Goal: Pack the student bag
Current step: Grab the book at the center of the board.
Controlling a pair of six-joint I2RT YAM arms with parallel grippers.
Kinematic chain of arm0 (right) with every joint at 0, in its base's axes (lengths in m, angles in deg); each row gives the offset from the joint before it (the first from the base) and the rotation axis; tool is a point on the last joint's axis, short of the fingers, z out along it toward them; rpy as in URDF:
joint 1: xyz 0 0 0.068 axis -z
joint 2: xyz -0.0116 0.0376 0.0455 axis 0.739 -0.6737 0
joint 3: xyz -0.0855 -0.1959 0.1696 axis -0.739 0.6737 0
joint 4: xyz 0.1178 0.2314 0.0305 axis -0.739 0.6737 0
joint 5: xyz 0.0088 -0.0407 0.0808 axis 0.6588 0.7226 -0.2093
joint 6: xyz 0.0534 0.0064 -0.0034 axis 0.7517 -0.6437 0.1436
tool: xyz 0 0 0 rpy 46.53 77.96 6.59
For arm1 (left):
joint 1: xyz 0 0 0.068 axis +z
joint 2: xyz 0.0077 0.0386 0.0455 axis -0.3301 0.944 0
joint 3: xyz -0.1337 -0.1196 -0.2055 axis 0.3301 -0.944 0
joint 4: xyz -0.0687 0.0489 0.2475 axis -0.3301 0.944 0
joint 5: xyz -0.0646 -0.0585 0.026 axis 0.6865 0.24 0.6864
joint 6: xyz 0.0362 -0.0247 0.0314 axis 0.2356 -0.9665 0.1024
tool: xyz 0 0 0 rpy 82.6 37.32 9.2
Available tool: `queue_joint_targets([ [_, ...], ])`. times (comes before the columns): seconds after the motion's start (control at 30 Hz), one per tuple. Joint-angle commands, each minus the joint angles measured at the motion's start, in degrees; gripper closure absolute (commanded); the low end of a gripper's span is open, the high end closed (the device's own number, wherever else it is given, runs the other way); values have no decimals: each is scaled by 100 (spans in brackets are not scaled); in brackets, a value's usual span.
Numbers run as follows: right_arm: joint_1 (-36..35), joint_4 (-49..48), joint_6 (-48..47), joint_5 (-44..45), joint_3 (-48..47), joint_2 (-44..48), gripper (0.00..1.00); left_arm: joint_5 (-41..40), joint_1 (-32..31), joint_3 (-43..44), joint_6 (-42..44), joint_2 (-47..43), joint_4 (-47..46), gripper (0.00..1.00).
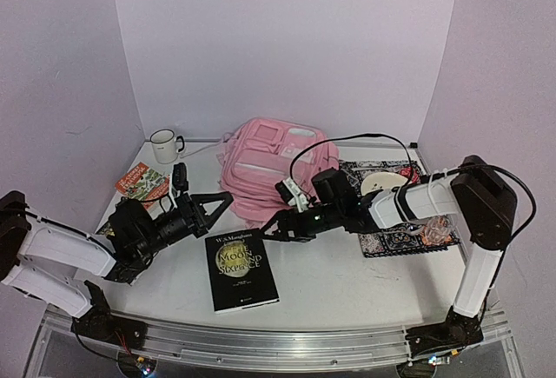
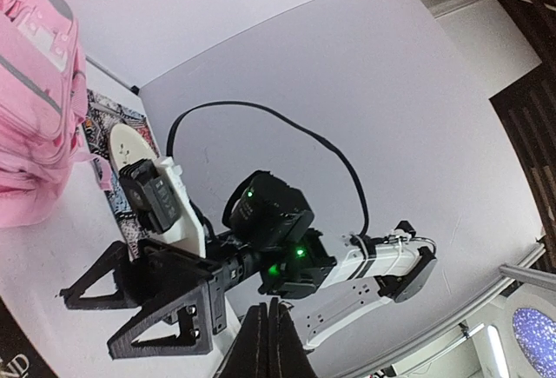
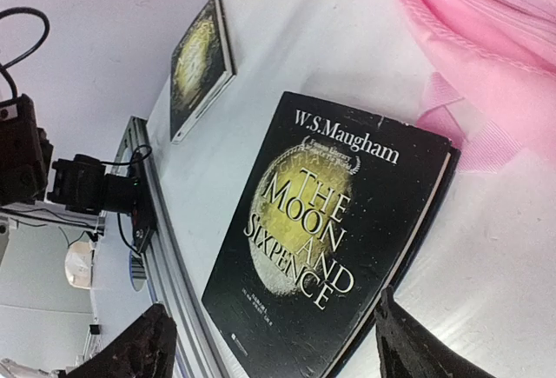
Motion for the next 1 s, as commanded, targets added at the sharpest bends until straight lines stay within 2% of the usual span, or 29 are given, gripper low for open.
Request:
queue_joint_targets([
  [0.0,-17,-640,47,-367,76,-186,21,-34,-2,222,37,375,-367,100],
  [0.03,-18,-634,65,-218,91,-189,21,-18,30,229,55,431,-355,98],
  [0.13,-19,-77,-29,190,-2,-199,21,-90,331,61,-89,241,304,83],
  [0.23,-29,360,-46,338,-68,-195,22,-265,609,47,74,-251,1961,67],
  [0.37,-57,641,117,453,-76,-228,22,-629,653,364,628,-925,4488,42],
  [0.43,-98,671,216,465,-95,-295,22,-630,696,441,663,-1083,5221,30],
  [0.53,-227,727,287,497,-192,-390,22,-533,775,411,436,-1363,6054,3],
  [0.73,-480,914,509,577,-471,-622,22,-849,872,551,95,-1962,7439,1],
  [0.83,-546,1040,626,629,-581,-787,23,-695,883,704,21,-1682,7634,2],
  [0.97,-613,1122,735,622,-687,-973,26,-314,889,898,21,-870,7586,5],
])
